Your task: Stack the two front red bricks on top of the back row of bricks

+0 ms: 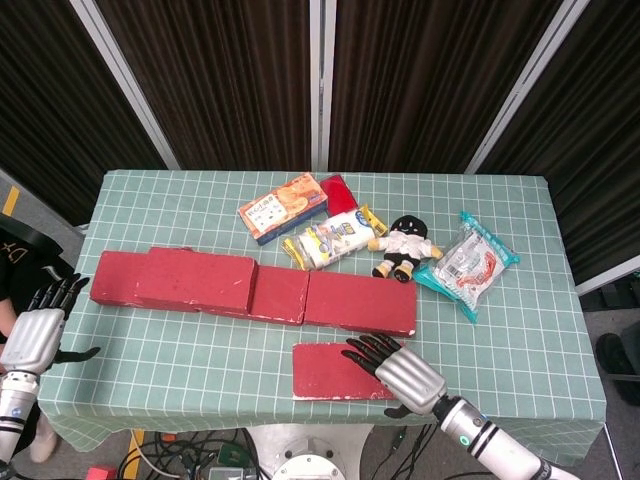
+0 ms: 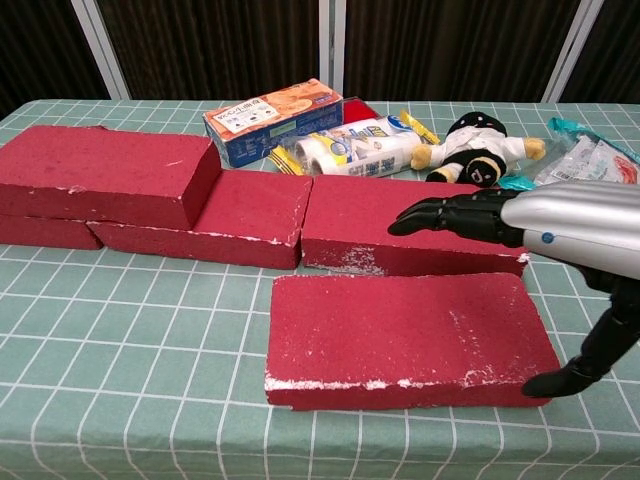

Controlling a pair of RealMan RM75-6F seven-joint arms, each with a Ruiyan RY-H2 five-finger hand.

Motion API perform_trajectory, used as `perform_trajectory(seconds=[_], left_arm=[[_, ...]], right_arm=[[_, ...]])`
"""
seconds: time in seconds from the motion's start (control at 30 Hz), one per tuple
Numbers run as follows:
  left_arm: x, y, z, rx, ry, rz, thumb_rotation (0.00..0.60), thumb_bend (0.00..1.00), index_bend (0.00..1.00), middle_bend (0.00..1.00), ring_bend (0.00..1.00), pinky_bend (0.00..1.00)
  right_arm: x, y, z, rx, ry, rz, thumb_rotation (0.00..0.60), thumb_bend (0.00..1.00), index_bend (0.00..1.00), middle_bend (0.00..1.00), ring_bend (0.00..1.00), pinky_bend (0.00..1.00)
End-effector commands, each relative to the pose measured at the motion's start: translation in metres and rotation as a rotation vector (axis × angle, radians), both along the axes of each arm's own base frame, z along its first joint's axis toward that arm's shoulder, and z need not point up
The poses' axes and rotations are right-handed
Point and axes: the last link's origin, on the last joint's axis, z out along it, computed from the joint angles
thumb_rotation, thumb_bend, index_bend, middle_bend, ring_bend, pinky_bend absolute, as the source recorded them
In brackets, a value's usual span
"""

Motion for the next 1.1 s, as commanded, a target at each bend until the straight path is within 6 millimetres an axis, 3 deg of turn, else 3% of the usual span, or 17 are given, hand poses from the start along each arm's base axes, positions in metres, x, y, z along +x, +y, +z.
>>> perform_trajectory(seconds=[0.03, 0.63, 1.1], left_arm=[[-0.003, -0.002, 0.0, -0.004, -0.009, 0.007, 0.6, 0.03, 0.02, 0.0, 0.0, 0.0], [-0.017, -0.013, 0.011, -0.022, -0.056, 0.027, 0.6, 0.03, 0.02, 0.0, 0.0, 0.0], [-0.016, -0.016, 0.019, -0.016, -0.078, 0.028, 0.6, 0.03, 0.02, 0.0, 0.0, 0.0]], right_arm=[[0.0, -0.008, -0.016, -0.013, 0.02, -0.021, 0.6, 0.0, 0.0, 0.0, 0.0, 0.0], [-0.001, -0.015, -0.043, 0.02, 0.057, -0.146, 0.6, 0.0, 0.0, 0.0, 0.0, 0.0], [0.003, -0.011, -0.036, 0.049, 0.033, -0.151, 0.6, 0.0, 0.0, 0.0, 0.0, 0.0]])
